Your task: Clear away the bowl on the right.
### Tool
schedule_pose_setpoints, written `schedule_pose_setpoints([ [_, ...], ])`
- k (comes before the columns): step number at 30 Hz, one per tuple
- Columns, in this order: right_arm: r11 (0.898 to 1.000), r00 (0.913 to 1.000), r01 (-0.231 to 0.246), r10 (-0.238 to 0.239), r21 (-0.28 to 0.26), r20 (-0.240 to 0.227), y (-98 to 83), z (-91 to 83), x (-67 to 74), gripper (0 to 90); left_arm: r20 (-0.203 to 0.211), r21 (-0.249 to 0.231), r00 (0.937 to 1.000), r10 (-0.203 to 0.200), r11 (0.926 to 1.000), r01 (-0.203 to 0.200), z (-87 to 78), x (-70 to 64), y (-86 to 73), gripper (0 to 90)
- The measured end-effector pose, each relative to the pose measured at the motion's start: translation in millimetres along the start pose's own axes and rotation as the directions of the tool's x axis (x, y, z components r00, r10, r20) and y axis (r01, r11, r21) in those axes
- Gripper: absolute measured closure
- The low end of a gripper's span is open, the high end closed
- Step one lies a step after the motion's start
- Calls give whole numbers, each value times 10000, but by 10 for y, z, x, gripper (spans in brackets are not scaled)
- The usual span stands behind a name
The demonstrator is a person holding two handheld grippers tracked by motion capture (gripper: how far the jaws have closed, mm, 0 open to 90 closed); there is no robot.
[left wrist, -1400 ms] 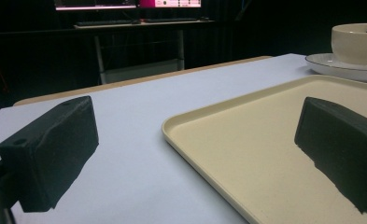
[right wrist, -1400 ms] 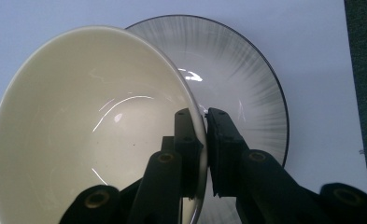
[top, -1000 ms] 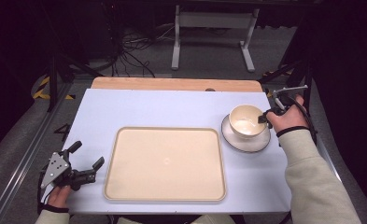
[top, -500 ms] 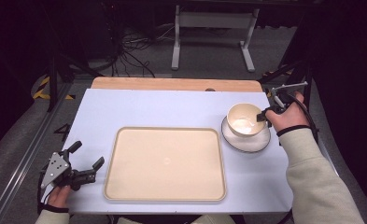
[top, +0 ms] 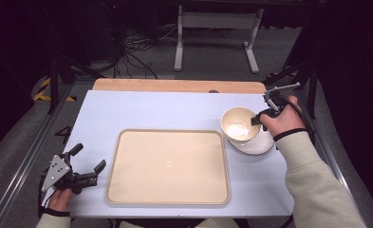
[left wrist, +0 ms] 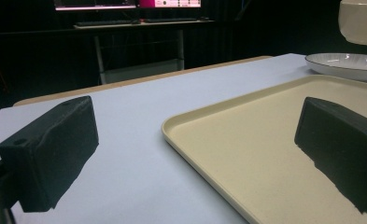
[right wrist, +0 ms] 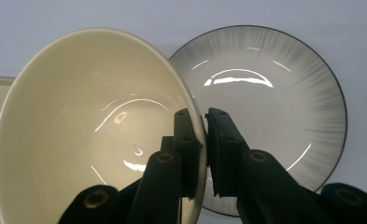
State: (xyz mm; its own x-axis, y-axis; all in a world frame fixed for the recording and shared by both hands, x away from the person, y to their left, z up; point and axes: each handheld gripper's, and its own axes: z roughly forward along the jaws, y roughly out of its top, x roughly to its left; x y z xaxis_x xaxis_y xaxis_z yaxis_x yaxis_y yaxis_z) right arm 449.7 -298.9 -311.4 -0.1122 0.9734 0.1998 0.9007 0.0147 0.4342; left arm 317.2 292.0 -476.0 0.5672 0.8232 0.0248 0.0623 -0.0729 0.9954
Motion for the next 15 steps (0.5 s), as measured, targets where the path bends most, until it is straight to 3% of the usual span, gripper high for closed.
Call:
schedule_pose_setpoints([
  [15,9958,9943,897,-885,183,-601,-56,39,443,827,2,-4,10000,9,10000,-9,0,-1,0,1],
])
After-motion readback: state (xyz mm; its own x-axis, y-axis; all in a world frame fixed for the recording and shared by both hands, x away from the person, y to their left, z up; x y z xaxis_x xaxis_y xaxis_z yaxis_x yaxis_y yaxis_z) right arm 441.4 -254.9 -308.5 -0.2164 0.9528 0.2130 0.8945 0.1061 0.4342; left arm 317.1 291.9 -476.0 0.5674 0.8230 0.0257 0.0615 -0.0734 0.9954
